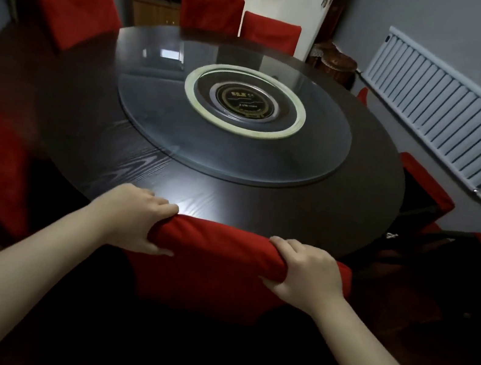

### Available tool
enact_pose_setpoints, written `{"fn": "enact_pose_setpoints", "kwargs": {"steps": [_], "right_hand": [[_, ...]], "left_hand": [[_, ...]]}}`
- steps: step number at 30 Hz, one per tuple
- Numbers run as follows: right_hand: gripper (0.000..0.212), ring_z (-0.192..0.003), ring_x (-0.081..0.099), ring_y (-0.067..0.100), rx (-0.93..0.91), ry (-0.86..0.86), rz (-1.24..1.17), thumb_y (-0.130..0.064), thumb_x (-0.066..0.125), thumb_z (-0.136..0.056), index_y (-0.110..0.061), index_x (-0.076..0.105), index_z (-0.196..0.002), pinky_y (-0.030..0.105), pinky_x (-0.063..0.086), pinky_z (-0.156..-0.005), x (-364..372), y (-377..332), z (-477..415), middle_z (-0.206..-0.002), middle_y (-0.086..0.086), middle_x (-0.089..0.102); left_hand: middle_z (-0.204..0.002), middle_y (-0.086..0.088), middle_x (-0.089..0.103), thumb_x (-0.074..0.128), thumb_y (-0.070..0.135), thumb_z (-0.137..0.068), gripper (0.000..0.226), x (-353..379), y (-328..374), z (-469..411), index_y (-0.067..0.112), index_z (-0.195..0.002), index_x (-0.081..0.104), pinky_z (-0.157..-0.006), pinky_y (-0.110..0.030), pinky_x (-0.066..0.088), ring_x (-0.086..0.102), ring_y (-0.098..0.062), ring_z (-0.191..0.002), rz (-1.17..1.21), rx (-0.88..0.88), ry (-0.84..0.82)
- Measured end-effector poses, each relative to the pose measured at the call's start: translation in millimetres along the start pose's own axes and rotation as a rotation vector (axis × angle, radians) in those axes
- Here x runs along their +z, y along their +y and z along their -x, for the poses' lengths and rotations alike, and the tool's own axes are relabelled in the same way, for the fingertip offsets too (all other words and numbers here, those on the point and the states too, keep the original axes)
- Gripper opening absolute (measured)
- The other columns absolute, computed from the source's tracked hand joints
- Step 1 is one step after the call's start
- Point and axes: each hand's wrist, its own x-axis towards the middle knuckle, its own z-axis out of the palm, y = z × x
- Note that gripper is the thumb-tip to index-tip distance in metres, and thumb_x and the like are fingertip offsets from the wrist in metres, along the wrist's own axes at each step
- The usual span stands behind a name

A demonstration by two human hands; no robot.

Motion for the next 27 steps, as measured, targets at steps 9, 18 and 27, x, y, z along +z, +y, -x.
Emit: {"fn": "enact_pose_setpoints", "kwargs": {"steps": [9, 18, 27], "right_hand": [[0.063, -0.060, 0.067, 0.028, -0.068, -0.013, 0.042, -0.052, 0.081, -0.051, -0.020, 0.071, -0.104, 0.032, 0.052, -0.050, 10, 47, 15, -0.081, 0.000, 0.071], [0.069, -0.054, 0.062, 0.023, -0.067, 0.008, 0.001, -0.056, 0.078, -0.042, -0.018, 0.072, -0.099, 0.029, 0.050, -0.050, 25, -8, 13, -0.074, 0.000, 0.068], [0.075, -0.065, 0.067, 0.024, -0.129, 0.044, 0.083, -0.057, 0.078, -0.045, -0.010, 0.072, -0.104, 0.033, 0.055, -0.058, 30, 48, 9, -0.086, 0.005, 0.071]], "left_hand": [[-0.071, 0.004, 0.063, 0.061, 0.077, -0.062, 0.061, 7, 64, -11, 0.019, -0.080, 0.059, -0.047, -0.030, 0.048, 0.064, -0.027, -0.060, -0.039, -0.081, 0.067], [-0.069, 0.002, 0.063, 0.055, 0.076, -0.065, 0.066, 13, 16, 18, 0.015, -0.084, 0.070, -0.044, -0.029, 0.051, 0.060, -0.025, -0.051, -0.069, 0.009, 0.061], [-0.067, 0.000, 0.062, 0.057, 0.075, -0.064, 0.068, 24, 53, -6, 0.012, -0.085, 0.071, -0.043, -0.030, 0.049, 0.057, -0.026, -0.050, -0.019, -0.040, 0.148]]}}
